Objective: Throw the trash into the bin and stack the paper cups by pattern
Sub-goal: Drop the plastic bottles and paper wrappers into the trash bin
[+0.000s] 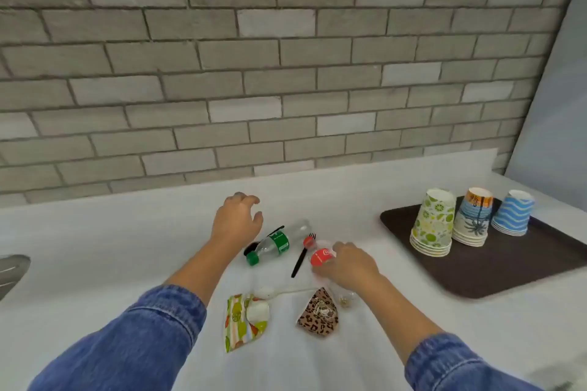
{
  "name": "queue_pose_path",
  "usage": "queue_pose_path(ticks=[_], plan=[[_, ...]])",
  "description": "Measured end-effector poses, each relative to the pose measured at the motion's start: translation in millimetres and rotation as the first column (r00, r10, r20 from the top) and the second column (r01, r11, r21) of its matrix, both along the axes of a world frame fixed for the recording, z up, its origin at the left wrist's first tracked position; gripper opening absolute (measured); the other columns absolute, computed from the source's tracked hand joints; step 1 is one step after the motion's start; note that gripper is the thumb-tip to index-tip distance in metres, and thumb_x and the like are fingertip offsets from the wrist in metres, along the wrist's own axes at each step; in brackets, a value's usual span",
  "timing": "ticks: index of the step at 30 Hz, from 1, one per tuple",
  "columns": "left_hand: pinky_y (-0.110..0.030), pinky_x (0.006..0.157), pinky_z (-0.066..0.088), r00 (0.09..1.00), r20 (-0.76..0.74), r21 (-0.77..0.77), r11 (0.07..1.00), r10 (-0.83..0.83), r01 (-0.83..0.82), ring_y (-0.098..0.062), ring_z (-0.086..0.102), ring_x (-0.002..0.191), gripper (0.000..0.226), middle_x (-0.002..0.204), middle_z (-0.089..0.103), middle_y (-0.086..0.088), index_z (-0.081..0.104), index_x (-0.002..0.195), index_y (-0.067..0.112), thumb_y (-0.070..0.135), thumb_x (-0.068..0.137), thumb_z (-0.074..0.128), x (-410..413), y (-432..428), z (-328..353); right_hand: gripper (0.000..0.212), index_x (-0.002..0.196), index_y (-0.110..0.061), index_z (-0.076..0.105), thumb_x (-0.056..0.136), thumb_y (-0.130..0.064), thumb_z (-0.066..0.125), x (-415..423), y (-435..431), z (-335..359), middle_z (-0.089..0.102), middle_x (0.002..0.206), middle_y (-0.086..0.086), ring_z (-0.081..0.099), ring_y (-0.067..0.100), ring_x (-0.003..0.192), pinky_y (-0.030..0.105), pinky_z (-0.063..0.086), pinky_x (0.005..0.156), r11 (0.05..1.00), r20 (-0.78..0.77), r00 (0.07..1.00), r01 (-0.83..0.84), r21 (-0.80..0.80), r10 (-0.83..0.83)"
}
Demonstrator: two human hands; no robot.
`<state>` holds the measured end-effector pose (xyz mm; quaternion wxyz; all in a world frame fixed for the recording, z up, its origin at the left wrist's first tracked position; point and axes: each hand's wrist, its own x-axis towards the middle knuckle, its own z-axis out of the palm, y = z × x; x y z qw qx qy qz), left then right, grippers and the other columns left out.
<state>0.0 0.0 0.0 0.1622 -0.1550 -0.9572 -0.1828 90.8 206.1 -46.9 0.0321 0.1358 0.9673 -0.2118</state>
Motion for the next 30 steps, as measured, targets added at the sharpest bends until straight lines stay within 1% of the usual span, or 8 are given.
queue_pose_path(ticks=[4,7,12,16,19,24,27,30], plan=[[-0.036,0.099,0.04,0.988,0.148,-0.052,0.998,0.046,-0.039,-0.026,0.043,0.124,0.053,0.137,0.047,-0.009,0.042,0.138,0.018,0.037,0.09,0.053,-21,13,-27,0.079,0.133,-0.02,0.036,0.072,-0.062,0.064,0,5,-41,0.052,0.125,0.003,0.053,0.023,0.115,0.034,0.042,0.092,0.997,0.137,0.991,-0.014,0.07,0.004],[-0.036,0.098,0.04,0.97,0.234,-0.082,0.996,0.065,-0.047,-0.026,0.043,0.124,0.061,0.137,0.046,-0.009,0.037,0.141,0.018,0.045,0.089,0.054,-39,25,-49,0.061,0.126,-0.019,0.04,0.078,-0.049,0.061,-2,13,-50,0.053,0.121,0.003,0.056,0.024,0.11,0.034,0.044,0.089,0.999,0.107,0.994,0.013,0.047,-0.018],[-0.036,0.097,0.04,0.94,0.336,-0.134,0.991,0.049,-0.004,-0.026,0.043,0.122,0.062,0.133,0.047,-0.009,0.044,0.136,0.018,0.05,0.085,0.058,-61,48,-80,0.039,0.115,-0.019,0.054,0.08,-0.034,0.062,3,34,-41,0.048,0.104,0.002,0.06,0.024,0.089,0.029,0.046,0.071,0.978,-0.051,0.993,0.099,-0.182,-0.11],[-0.037,0.093,0.042,0.946,0.318,-0.206,0.979,0.067,0.0,-0.027,0.046,0.118,0.065,0.127,0.051,-0.009,0.044,0.134,0.02,0.054,0.081,0.061,-76,62,-99,0.052,0.124,-0.026,0.058,0.076,-0.036,0.074,12,48,-30,0.052,0.107,0.0,0.059,0.017,0.084,0.023,0.041,0.067,0.929,-0.224,0.952,0.122,-0.349,-0.209],[-0.038,0.095,0.042,0.936,0.347,-0.184,0.983,0.056,0.009,-0.029,0.046,0.119,0.068,0.127,0.053,-0.009,0.042,0.137,0.021,0.05,0.079,0.064,-79,66,-109,0.055,0.12,-0.031,0.06,0.069,-0.033,0.082,16,47,-21,0.059,0.106,-0.007,0.06,0.009,0.085,0.024,0.047,0.075,0.883,-0.395,0.867,0.102,-0.458,-0.305],[-0.037,0.085,0.048,0.945,0.321,0.18,0.976,0.06,-0.123,-0.028,0.057,0.104,0.058,0.109,0.06,-0.006,0.048,0.123,0.014,0.03,0.072,0.071,-58,45,-96,0.049,0.106,-0.031,0.056,0.066,-0.028,0.085,31,24,2,0.063,0.099,-0.011,0.064,0.005,0.084,0.017,0.049,0.069,0.695,-0.464,0.769,-0.034,-0.718,-0.44],[-0.028,0.069,0.05,0.956,0.292,0.544,0.815,0.042,-0.202,-0.023,0.06,0.09,0.061,0.103,0.053,-0.001,0.04,0.123,0.014,0.021,0.072,0.074,-15,9,-68,0.046,0.103,-0.027,0.056,0.068,-0.024,0.085,43,-3,14,0.062,0.1,-0.009,0.065,0.002,0.08,0.025,0.055,0.074,0.605,-0.469,0.746,-0.112,-0.788,-0.472],[-0.017,0.059,0.045,0.962,0.269,0.705,0.669,0.057,-0.236,-0.005,0.053,0.08,0.061,0.104,0.049,0.0,0.036,0.125,0.026,0.017,0.076,0.071,45,-45,-51,0.043,0.102,-0.027,0.058,0.068,-0.029,0.084,65,-40,23,0.062,0.096,-0.01,0.066,0.017,0.086,0.046,0.056,0.082,0.578,-0.481,0.745,-0.157,-0.8,-0.463]])
